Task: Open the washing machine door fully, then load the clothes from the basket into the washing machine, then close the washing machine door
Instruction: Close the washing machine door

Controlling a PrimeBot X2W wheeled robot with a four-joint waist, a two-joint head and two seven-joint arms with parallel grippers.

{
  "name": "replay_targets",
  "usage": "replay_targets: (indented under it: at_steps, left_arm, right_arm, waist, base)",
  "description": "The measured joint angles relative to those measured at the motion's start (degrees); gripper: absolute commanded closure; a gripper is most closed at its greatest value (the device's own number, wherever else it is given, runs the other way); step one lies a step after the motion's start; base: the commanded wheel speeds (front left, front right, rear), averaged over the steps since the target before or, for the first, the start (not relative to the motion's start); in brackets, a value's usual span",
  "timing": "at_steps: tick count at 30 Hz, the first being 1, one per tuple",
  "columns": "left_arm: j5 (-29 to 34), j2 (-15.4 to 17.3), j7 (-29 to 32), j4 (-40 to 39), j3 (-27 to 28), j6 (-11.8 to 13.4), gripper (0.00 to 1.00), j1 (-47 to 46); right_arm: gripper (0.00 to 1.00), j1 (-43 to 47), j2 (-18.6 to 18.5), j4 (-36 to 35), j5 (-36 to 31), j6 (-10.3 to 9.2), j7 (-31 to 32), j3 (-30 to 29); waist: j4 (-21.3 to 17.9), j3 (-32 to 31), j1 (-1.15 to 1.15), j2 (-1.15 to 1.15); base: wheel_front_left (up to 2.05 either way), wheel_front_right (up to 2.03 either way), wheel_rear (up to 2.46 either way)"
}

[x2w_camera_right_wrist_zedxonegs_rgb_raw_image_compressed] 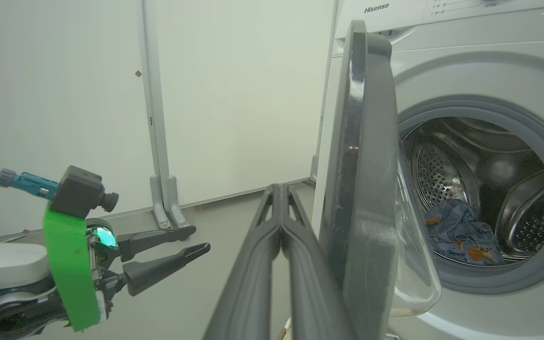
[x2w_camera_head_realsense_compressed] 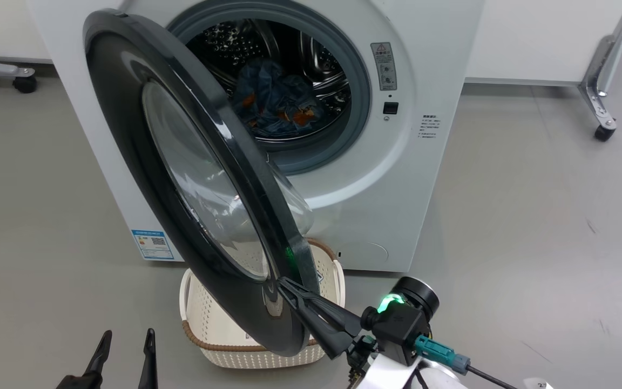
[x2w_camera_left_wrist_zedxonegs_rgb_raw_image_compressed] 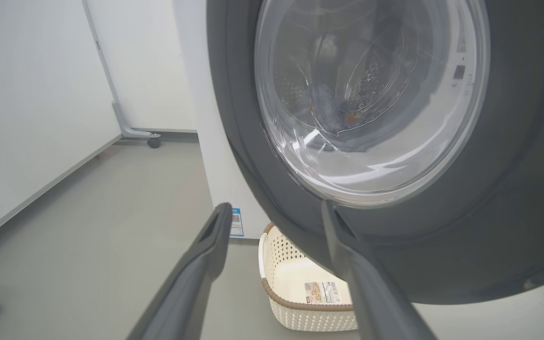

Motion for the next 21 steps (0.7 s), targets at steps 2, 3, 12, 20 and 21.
replay_targets:
  at_steps: [2,3,12,20,21]
  left_arm:
    - [0.00,-0.11,0.00,-0.08,-0.43,-0.46,0.00,-0.13]
    - [0.00,-0.18,0.00,-0.14,-0.62,-0.58,0.00,-0.30]
    - [0.31,-0.97,0.00,-1.00,-2.13,-1.45,0.00,-2.36]
    - [0.31,-1.04,0.00,-1.18,0.03,-1.53,0.00,-2.37]
    - [0.31,-1.05,0.00,-1.18,0.18,-1.53,0.00,-2.37]
  right_arm:
    - [1.00,1.22,0.03,2.18,0.91,0.00,0.01,-0.92]
    - [1.00,1.47,-0.05,3.26,1.05,0.00,0.01,-1.32]
    - [1.00,1.33,-0.01,6.54,4.01,0.00,0.01,-3.15]
    - [1.00,0.20,0.03,7.70,6.00,0.00,0.01,-3.98]
    - [1.00,-0.08,0.03,7.93,6.24,0.01,0.01,-4.11]
  waist:
    - [0.98,0.15,0.00,0.00]
    - [1.47,0.24,0.00,0.00]
    - [5.61,1.37,0.00,0.00]
    - [7.93,2.53,0.00,0.00]
    - [8.03,2.61,0.00,0.00]
  base:
    - [0.00,0.00,0.00]
    - [0.00,0.00,0.00]
    - [0.00,0.00,0.00]
    - [0.00,0.00,0.00]
    - [0.00,0.00,0.00]
